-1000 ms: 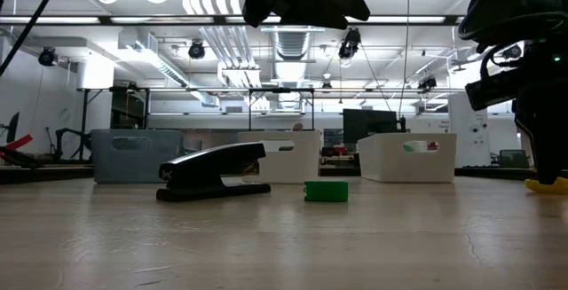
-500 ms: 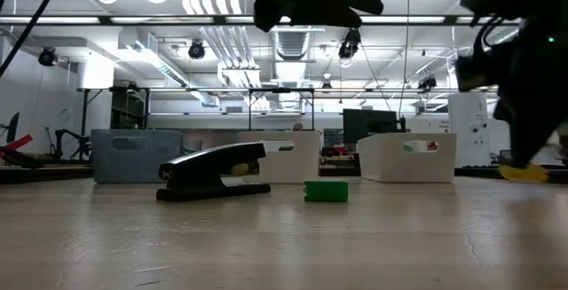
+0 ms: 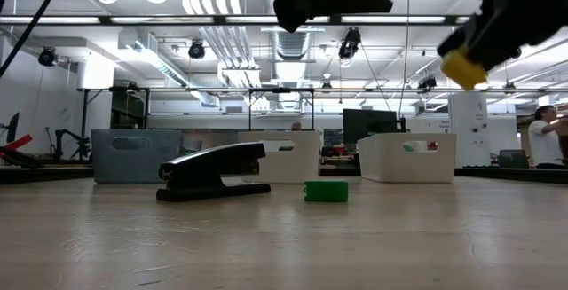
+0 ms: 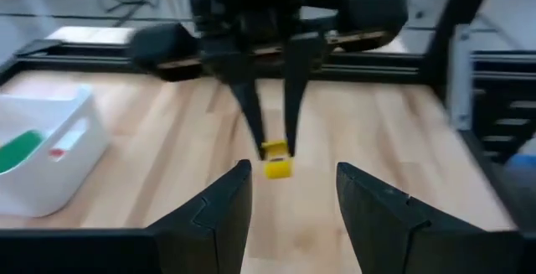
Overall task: Pick and place Stapler, Stapler remover, tape
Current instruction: Put the yellow stapler into the black bin
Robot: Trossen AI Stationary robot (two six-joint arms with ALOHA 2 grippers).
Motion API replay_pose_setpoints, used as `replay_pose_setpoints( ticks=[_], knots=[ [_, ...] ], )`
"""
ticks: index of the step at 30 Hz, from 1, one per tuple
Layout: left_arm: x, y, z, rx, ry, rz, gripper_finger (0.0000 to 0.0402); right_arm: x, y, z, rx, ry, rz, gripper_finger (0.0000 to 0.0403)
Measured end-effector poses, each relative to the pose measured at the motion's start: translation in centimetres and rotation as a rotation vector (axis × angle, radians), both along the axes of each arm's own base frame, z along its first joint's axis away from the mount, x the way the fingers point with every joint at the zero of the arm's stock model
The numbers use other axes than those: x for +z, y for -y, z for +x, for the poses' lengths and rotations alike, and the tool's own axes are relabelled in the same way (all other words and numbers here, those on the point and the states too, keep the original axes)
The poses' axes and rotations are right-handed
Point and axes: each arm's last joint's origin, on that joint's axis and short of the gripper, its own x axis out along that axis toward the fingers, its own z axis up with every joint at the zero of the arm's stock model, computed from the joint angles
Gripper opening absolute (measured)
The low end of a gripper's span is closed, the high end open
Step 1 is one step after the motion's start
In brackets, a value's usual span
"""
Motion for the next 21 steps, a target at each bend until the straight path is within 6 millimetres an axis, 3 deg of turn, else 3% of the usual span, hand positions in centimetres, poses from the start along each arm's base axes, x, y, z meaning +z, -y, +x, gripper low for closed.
replay_pose_setpoints(
  ticks=[7, 14, 21],
  knots=[
    [-0.2, 0.1, 0.4, -0.015, 0.035, -0.015, 0.0177, 0.8, -1.2, 0.2, 0.015, 0.166, -0.151, 0.0061],
    [-0.5, -0.2, 0.7, 0.0, 0.033, -0.021, 0.0177, 1.6, -1.9, 0.4, 0.072, 0.269, -0.178, 0.0061],
    [-0.3, -0.2, 0.8, 0.006, 0.063, -0.045, 0.0177, 1.9, -1.7, 0.6, 0.014, 0.311, -0.227, 0.0061]
  ],
)
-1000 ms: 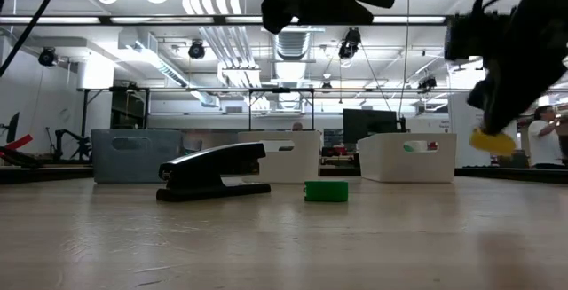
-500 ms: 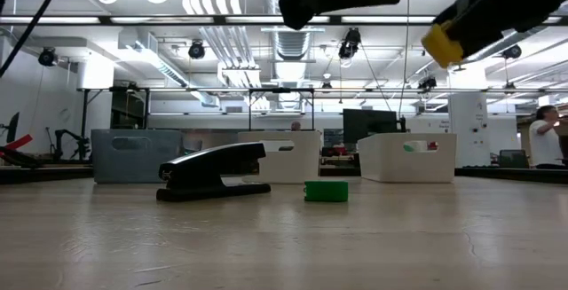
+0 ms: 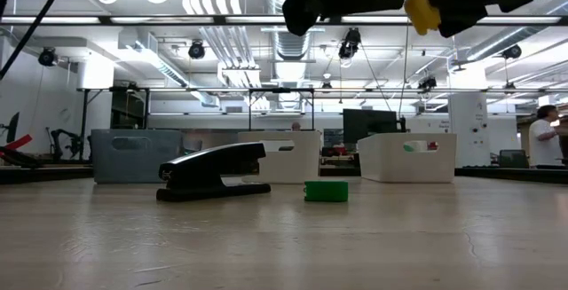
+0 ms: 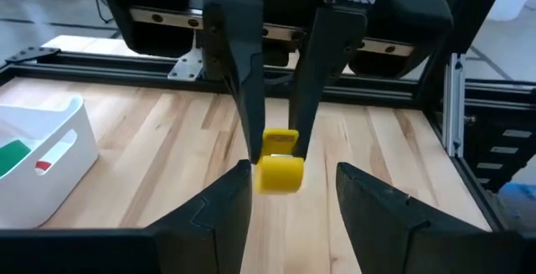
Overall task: Pick and place Stapler, Stapler remover, tape
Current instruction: Put the yellow stapler into the black bin
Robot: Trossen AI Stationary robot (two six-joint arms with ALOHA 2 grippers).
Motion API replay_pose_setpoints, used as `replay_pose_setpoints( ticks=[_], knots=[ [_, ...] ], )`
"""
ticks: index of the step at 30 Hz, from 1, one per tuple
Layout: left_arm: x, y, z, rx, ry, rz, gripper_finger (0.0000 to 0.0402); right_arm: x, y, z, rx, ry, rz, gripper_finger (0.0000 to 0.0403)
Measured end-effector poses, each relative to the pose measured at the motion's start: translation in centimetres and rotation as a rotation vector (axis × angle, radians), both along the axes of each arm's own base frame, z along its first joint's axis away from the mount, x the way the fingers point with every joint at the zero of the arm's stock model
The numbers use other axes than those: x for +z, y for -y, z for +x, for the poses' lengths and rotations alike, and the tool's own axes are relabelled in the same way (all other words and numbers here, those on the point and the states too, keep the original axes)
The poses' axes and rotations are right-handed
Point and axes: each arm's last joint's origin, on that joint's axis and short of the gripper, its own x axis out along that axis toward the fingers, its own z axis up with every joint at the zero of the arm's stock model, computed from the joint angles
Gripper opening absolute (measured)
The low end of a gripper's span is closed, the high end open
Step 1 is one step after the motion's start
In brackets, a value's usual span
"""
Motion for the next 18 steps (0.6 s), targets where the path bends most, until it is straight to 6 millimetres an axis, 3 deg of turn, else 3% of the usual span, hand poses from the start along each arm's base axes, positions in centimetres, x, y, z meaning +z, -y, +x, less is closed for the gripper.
replay_pose_setpoints(
  ticks=[18],
  knots=[
    [-0.18, -0.29, 0.21, 0.074, 0.017, -0.012, 0.0177, 0.54, -0.12, 0.21, 0.012, 0.057, 0.003, 0.0061]
  ],
)
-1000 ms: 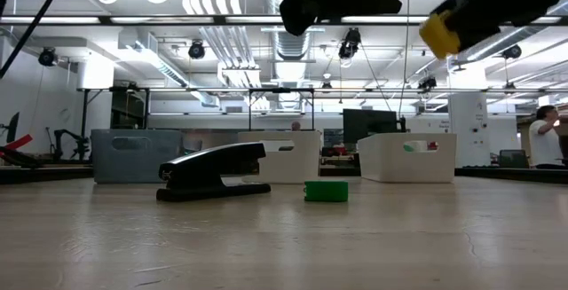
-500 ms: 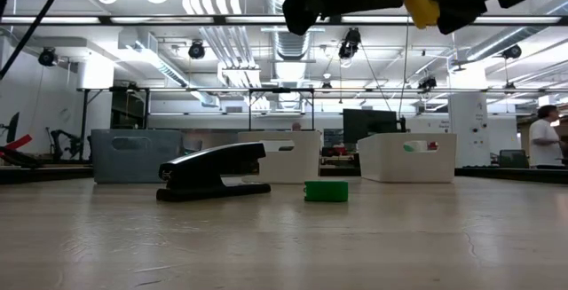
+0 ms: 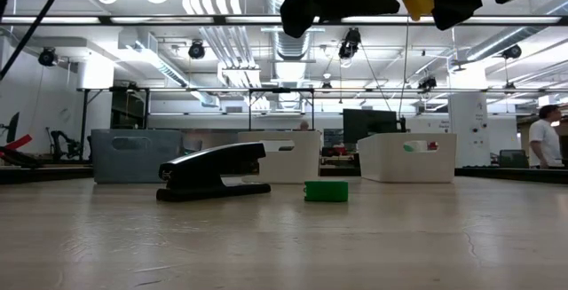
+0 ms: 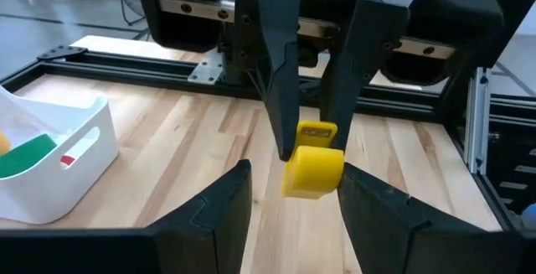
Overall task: Pick and place Stapler, Stapler remover, tape
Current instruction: Put the yellow stapler into the black bin
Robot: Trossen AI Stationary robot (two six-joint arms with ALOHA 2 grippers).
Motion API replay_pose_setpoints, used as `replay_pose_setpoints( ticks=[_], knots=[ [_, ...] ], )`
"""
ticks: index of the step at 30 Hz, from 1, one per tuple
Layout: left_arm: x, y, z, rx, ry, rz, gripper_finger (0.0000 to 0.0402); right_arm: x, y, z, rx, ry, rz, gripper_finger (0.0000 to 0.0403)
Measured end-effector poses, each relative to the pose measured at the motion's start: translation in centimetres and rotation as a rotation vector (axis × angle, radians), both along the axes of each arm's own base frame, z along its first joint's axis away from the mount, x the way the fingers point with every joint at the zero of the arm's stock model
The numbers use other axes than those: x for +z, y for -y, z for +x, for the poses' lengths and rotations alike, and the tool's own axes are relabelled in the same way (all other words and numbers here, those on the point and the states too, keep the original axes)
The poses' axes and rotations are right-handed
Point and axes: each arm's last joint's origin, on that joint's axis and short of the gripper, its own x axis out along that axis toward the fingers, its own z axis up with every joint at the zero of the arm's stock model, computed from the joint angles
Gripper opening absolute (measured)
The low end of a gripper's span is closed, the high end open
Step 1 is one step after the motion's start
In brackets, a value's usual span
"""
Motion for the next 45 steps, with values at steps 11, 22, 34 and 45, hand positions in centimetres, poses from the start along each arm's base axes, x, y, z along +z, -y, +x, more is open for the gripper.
replay_pose_setpoints(
  ticks=[11, 22, 34, 45],
  knots=[
    [-0.05, -0.08, 0.09, 0.001, 0.004, -0.005, 0.0173, 0.03, 0.0, 0.02, -0.005, 0.004, 0.002, 0.0061],
    [-0.07, -0.16, 0.12, 0.001, 0.003, -0.004, 0.0083, 0.03, 0.1, 0.03, -0.037, 0.007, 0.002, 0.0061],
    [-0.06, -0.19, 0.12, 0.004, 0.004, -0.007, 0.0089, 0.02, 0.1, 0.03, -0.041, 0.005, 0.016, 0.0093],
    [-0.19, -0.29, 0.08, 0.03, -0.008, -0.003, 0.0077, -0.16, 0.16, -0.04, -0.054, -0.012, 0.013, 0.0153]
  ],
)
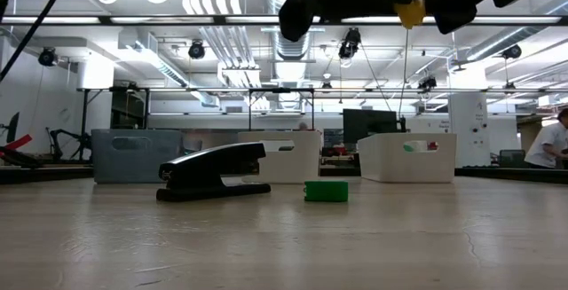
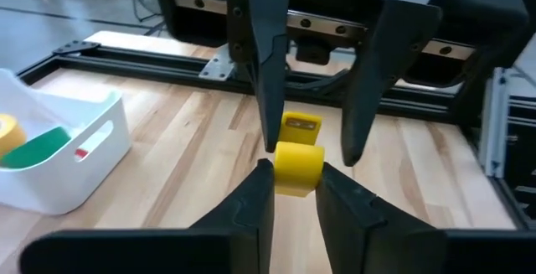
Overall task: Pick and place Stapler, Stapler remover, tape
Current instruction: Put the yellow stapler into the black bin
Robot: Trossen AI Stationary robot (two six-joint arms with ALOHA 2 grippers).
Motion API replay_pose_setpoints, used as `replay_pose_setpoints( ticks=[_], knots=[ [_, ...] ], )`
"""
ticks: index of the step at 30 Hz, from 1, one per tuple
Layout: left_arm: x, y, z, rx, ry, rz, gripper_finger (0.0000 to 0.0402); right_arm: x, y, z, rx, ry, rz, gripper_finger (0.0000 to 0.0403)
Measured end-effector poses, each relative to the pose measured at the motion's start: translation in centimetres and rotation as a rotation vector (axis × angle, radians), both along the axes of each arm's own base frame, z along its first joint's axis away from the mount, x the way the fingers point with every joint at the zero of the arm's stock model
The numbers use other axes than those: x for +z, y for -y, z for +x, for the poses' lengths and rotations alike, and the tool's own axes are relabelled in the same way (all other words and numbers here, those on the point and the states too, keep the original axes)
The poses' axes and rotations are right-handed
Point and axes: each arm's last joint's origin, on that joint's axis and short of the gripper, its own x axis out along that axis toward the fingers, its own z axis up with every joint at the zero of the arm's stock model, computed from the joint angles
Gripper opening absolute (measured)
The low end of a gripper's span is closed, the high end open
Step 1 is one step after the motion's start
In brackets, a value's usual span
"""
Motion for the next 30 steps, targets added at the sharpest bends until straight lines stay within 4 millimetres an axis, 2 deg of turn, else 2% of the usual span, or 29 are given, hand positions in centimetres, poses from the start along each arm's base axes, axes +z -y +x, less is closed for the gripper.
replay_pose_setpoints(
  ticks=[7, 18, 22, 30],
  knots=[
    [-0.4, -0.2, -0.1, 0.044, -0.044, 0.013, 0.0082, -0.5, 0.1, -0.2, -0.013, -0.052, -0.018, 0.0178],
    [-0.6, -0.4, -0.3, 0.092, -0.063, 0.029, 0.0079, -1.0, 0.3, -0.4, -0.038, -0.097, 0.0, 0.0179],
    [-0.8, -0.7, -0.3, 0.127, -0.084, 0.036, 0.008, -1.3, 0.6, -0.6, -0.147, -0.11, -0.006, 0.0176],
    [-1.0, -0.9, -0.4, 0.148, -0.11, 0.047, 0.0082, -1.2, 1.0, -0.6, -0.237, -0.078, -0.062, 0.0181]
  ],
)
